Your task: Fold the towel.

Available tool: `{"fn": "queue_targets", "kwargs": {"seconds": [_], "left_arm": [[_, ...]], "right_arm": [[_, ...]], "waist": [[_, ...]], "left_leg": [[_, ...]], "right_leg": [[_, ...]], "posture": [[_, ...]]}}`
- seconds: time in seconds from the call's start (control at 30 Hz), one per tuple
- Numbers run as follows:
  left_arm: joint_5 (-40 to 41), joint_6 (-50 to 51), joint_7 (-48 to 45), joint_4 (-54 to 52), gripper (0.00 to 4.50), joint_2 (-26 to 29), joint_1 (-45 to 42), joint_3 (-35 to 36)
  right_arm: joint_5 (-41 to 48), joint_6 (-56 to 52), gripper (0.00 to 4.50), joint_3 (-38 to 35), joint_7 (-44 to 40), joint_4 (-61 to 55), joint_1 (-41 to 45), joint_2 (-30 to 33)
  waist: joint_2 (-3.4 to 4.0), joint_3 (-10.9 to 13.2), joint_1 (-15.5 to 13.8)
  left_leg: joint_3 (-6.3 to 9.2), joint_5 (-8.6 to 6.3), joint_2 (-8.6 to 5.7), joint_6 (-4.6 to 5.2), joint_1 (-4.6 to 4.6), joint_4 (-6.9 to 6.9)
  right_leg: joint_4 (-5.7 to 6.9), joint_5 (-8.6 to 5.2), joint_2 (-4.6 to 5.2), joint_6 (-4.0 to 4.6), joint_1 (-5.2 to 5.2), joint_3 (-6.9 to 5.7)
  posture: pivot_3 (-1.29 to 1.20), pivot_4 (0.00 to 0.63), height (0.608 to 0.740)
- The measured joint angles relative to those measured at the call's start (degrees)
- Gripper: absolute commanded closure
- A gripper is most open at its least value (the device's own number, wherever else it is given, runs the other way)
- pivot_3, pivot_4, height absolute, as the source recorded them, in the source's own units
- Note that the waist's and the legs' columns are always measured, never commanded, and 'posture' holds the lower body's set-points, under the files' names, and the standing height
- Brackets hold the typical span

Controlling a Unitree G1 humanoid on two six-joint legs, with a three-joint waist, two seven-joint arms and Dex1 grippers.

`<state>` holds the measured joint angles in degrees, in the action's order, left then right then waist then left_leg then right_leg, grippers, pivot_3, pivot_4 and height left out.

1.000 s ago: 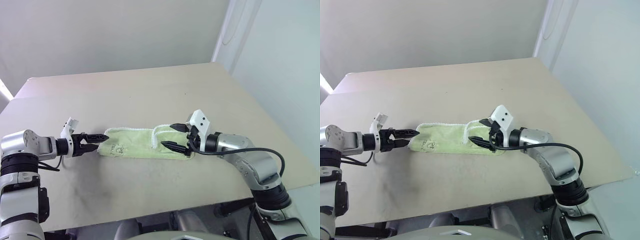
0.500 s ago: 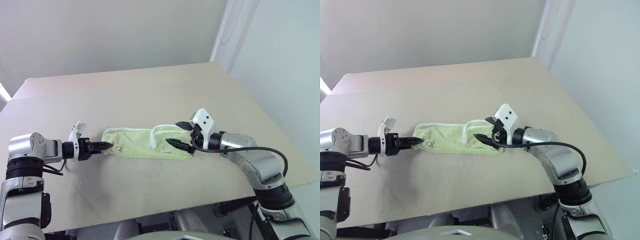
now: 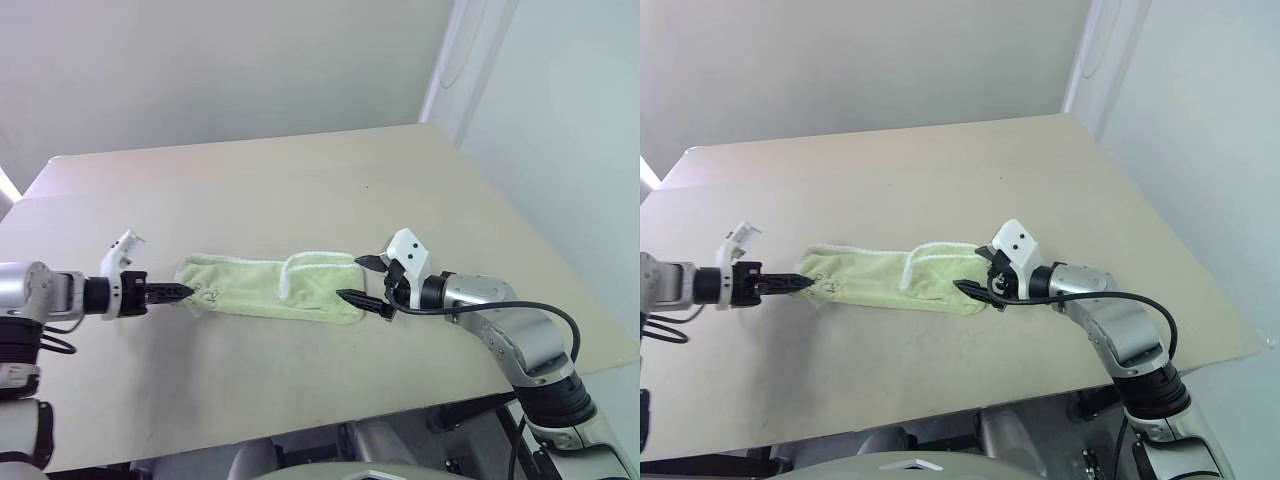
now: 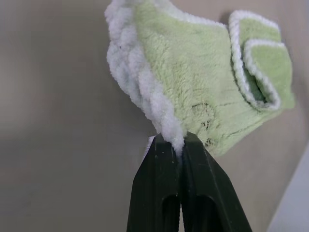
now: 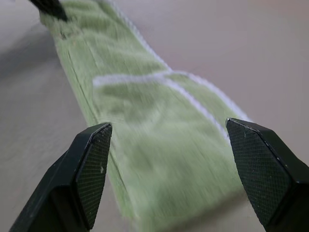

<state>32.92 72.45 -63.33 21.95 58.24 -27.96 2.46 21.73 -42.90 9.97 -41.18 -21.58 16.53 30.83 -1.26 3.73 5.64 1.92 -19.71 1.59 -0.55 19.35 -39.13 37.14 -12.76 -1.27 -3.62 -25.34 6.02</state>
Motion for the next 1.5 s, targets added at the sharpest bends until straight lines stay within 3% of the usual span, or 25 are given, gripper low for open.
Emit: {"fn": "queue_targets", "kwargs": {"seconds": [0.2, 0.37, 0.5, 0.73, 0.97, 1.17, 1.5], "left_arm": [[-3.04, -6.39, -4.28, 1.2, 4.46, 1.53, -6.76, -4.05], [-4.54, -10.01, -9.56, -0.9, 4.46, -4.77, -16.46, -11.13], [-6.6, -12.68, -14.45, -1.05, 4.46, -7.72, -19.82, -16.87], [-11.16, -18.54, -21.42, 2.41, 4.46, -17.48, -25.84, -25.27], [-16.78, -26.57, -24.24, 9.37, 4.46, -27.43, -30.23, -29.92], [-19.06, -31.52, -26.12, 10.58, 4.46, -30.48, -29.35, -30.53], [-20.13, -32.68, -27.59, 10.9, 1.03, -32.71, -27.95, -30.32]], "right_arm": [[0.44, 0.6, 0.56, -0.71, -2.03, -2.02, -1.34, 2.41], [3.89, 0.76, 0.56, -1.76, -5.63, -5.23, -1.85, 4.14], [5.56, 0.77, 0.56, -2.18, -7.43, -6.59, -1.82, 6.17], [5.24, 0.84, 0.56, -2.03, -6.26, -6.4, -1.8, 6.8], [4.47, 0.17, 0.56, -2.23, -3.4, -7.21, -3.11, 6.79], [4.35, -0.58, 0.56, -2.67, -1.45, -8.63, -5.25, 7.39], [3.65, -0.69, 0.56, -3.53, 0.47, -9.83, -6.58, 8.59]], "waist": [[-0.07, 0.01, -0.44], [-0.04, 0.03, -1.42], [-0.03, 0.04, -1.55], [-0.06, 0.04, -1.7], [-0.06, 0.04, -1.61], [-0.06, 0.05, -1.61], [-0.07, 0.05, -1.65]], "left_leg": [[-0.01, 0.0, -0.02, 0.0, 0.01, -0.03], [-0.08, 0.0, -0.04, 0.0, 0.01, -0.01], [-0.06, 0.0, 0.0, 0.01, 0.01, 0.01], [-0.1, 0.0, -0.03, 0.01, 0.03, -0.08], [-0.12, 0.0, -0.03, 0.01, 0.07, -0.04], [-0.15, 0.0, -0.03, 0.01, 0.06, -0.04], [-0.14, 0.0, -0.03, 0.01, 0.05, -0.05]], "right_leg": [[-0.04, -0.01, 0.01, 0.01, 0.05, 0.0], [-0.07, -0.01, -0.03, 0.0, 0.05, 0.07], [-0.05, -0.01, -0.09, -0.01, 0.02, 0.06], [-0.06, -0.01, -0.06, -0.01, 0.07, 0.12], [-0.05, -0.01, -0.08, -0.01, 0.08, 0.15], [-0.03, -0.02, -0.09, -0.01, 0.1, 0.19], [-0.03, -0.02, -0.09, -0.02, 0.12, 0.18]], "posture": [[0.0, 0.0, 0.712], [0.0, 0.0, 0.712], [0.0, 0.0, 0.712], [0.0, 0.0, 0.712], [0.0, 0.0, 0.712], [0.0, 0.0, 0.712], [0.0, 0.0, 0.712]]}}
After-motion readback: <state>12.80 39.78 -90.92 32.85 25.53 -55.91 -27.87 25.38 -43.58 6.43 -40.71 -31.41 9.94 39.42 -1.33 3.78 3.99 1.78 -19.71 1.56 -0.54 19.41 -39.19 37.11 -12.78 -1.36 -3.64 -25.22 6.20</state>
